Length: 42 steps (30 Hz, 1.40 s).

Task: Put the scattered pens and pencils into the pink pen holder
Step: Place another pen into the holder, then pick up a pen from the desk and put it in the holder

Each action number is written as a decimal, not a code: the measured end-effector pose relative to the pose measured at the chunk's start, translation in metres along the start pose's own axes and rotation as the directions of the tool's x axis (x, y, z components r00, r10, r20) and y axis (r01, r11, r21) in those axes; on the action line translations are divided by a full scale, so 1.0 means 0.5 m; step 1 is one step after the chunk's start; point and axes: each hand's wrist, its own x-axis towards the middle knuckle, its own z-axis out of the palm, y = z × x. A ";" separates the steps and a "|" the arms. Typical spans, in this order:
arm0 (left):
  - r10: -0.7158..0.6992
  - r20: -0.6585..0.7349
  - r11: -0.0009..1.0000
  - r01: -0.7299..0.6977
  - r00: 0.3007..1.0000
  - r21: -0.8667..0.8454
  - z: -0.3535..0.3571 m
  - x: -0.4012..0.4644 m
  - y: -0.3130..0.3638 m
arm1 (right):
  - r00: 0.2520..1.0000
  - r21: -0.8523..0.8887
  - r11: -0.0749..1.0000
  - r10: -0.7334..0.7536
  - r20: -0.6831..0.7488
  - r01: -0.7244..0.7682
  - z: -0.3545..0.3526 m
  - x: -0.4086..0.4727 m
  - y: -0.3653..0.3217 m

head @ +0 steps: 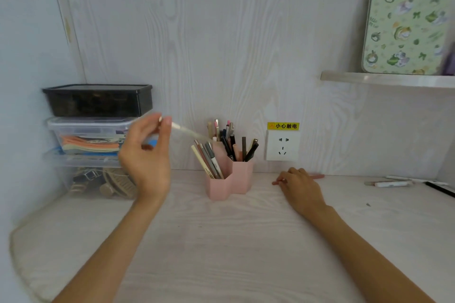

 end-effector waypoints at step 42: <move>-0.688 0.518 0.725 0.508 0.508 0.465 0.019 -0.141 -0.142 | 0.706 0.685 0.583 0.250 -0.662 0.436 -0.258 0.055 -0.217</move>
